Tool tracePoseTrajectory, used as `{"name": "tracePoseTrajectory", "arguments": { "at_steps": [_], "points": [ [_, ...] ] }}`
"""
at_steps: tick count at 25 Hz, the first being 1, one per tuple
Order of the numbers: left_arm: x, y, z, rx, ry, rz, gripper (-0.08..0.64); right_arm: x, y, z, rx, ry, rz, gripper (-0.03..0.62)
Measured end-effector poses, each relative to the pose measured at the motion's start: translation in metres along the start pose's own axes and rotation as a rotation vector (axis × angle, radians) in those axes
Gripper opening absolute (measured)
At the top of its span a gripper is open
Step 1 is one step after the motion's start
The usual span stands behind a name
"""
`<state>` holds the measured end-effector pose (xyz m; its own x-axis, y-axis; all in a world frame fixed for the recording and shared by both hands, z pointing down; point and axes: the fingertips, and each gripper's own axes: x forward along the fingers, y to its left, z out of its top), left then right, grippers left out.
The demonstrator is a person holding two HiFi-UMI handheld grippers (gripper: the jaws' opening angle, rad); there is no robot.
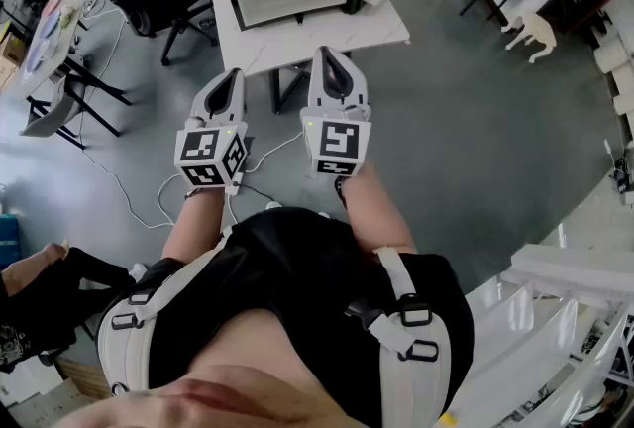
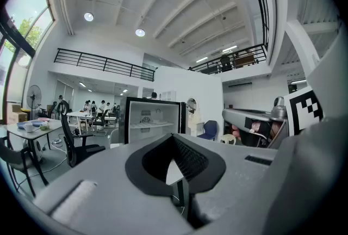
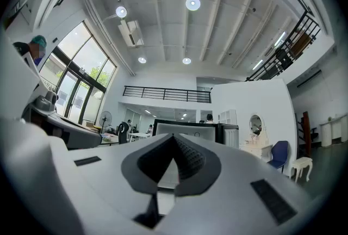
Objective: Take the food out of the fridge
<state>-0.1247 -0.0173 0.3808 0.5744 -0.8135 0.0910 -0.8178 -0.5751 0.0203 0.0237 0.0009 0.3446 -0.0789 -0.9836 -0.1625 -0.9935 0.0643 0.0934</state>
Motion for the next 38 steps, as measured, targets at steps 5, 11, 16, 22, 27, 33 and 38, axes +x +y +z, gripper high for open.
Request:
{"name": "tracePoseTrajectory", "arguments": {
  "at_steps": [5, 11, 16, 22, 27, 33, 38],
  "points": [
    [-0.006, -0.002, -0.003, -0.002, 0.002, 0.0, 0.002, -0.007, 0.005, -0.002, 0.012, 0.005, 0.017, 0.006],
    [-0.011, -0.001, -0.006, -0.004, 0.007, -0.007, 0.002, -0.01, 0.01, -0.002, 0.031, 0.004, 0.022, 0.006],
    [-0.011, 0.01, -0.008, -0.01, 0.006, -0.015, 0.002, -0.002, 0.024, -0.002, 0.011, -0.003, 0.027, 0.006],
    [-0.007, 0.03, -0.012, -0.015, 0.003, -0.039, 0.002, 0.008, 0.038, -0.001, 0.009, -0.036, 0.007, 0.006],
    [-0.005, 0.052, -0.019, -0.024, -0.003, -0.066, 0.002, 0.017, 0.052, -0.009, -0.019, -0.026, -0.029, 0.006],
    [-0.009, 0.067, -0.019, -0.037, -0.021, -0.072, 0.002, 0.021, 0.064, -0.016, 0.006, -0.007, -0.027, 0.007],
    [0.002, 0.074, -0.022, -0.033, -0.006, -0.062, 0.002, 0.034, 0.059, -0.021, 0.009, -0.013, -0.024, 0.006]
  ]
}}
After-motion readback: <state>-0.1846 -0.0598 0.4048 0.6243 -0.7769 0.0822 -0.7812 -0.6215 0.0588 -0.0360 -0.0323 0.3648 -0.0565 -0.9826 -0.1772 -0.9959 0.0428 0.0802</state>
